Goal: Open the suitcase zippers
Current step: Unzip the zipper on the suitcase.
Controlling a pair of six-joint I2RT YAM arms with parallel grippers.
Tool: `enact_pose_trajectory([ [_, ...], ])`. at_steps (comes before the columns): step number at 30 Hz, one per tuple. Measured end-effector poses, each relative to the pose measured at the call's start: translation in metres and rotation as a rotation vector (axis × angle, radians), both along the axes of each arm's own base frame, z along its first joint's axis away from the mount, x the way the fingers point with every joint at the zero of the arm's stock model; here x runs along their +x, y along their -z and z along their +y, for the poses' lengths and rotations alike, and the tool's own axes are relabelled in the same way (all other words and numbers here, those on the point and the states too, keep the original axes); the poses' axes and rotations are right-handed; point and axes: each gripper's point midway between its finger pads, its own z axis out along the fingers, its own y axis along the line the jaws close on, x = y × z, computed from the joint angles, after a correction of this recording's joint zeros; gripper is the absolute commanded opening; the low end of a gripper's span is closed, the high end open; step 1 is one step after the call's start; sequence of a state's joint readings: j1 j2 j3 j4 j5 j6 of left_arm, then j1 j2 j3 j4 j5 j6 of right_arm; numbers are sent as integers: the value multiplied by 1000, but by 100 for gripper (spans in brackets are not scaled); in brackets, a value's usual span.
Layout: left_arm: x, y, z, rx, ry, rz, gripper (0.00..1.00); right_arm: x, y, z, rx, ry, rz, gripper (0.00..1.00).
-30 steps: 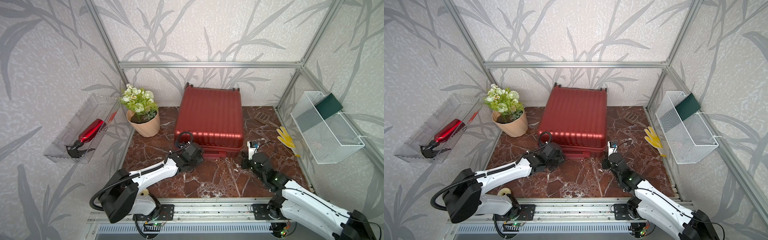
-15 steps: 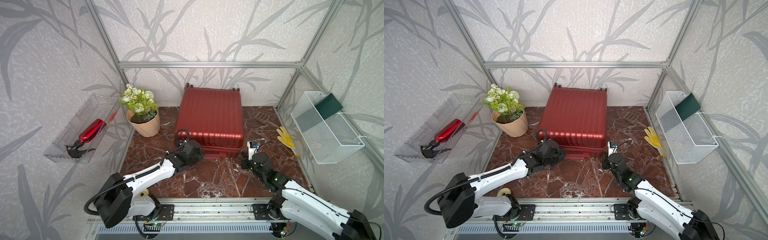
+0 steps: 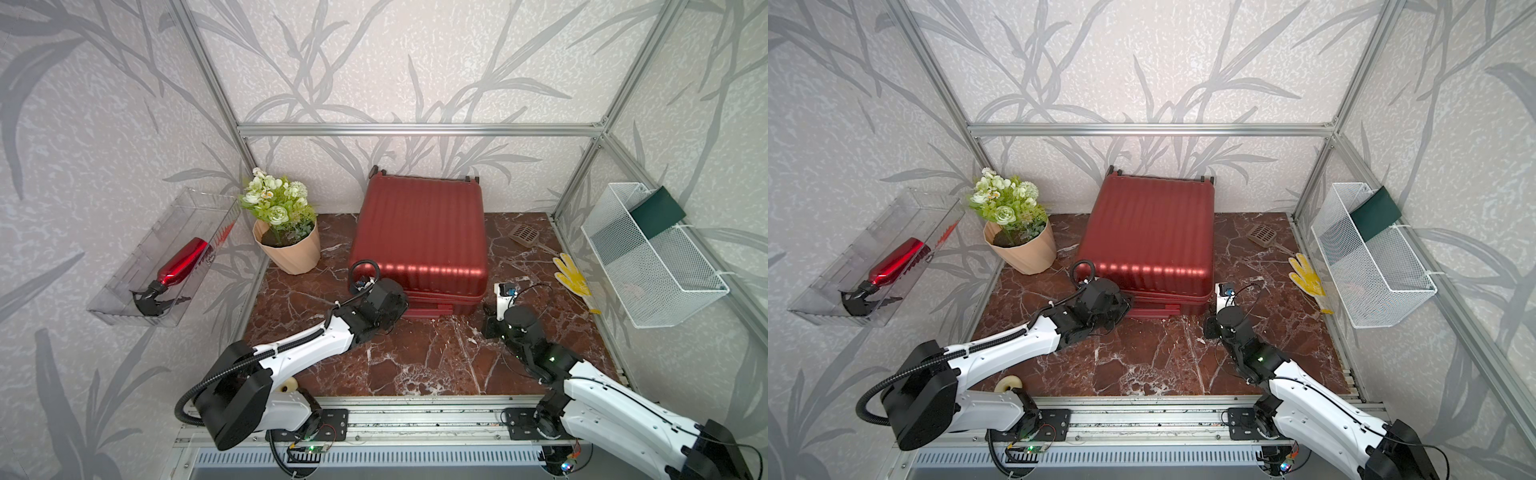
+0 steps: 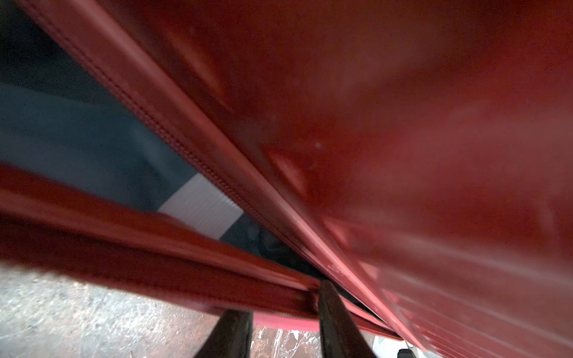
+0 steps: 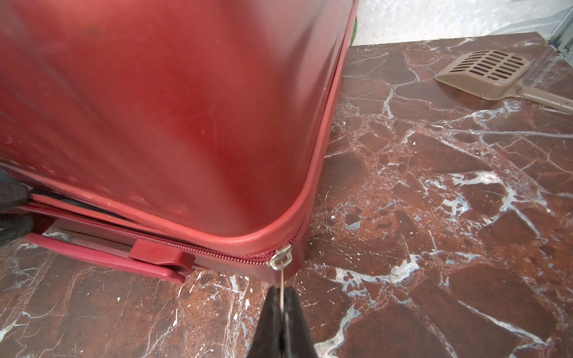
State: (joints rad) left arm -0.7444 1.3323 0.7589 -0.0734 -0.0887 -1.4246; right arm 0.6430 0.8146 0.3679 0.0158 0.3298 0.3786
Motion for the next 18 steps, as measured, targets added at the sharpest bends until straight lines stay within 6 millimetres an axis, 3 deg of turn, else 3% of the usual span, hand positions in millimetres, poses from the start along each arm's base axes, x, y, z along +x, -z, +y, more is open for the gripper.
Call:
enact_pose_trajectory([
  [3,-2,-1,3,18,2,2,40,0,1,0,0,0,0,0],
  [8,-1,-5,6,50,0,-9,60,0,2,0,5,1,-1,0],
  [12,8,-4,8,87,-36,-15,64,0,2,0,9,1,-3,0],
  [15,16,-2,8,122,-60,2,62,0,1,0,9,1,-7,0],
  [18,22,3,6,156,-71,33,41,1,1,0,2,3,-9,0],
])
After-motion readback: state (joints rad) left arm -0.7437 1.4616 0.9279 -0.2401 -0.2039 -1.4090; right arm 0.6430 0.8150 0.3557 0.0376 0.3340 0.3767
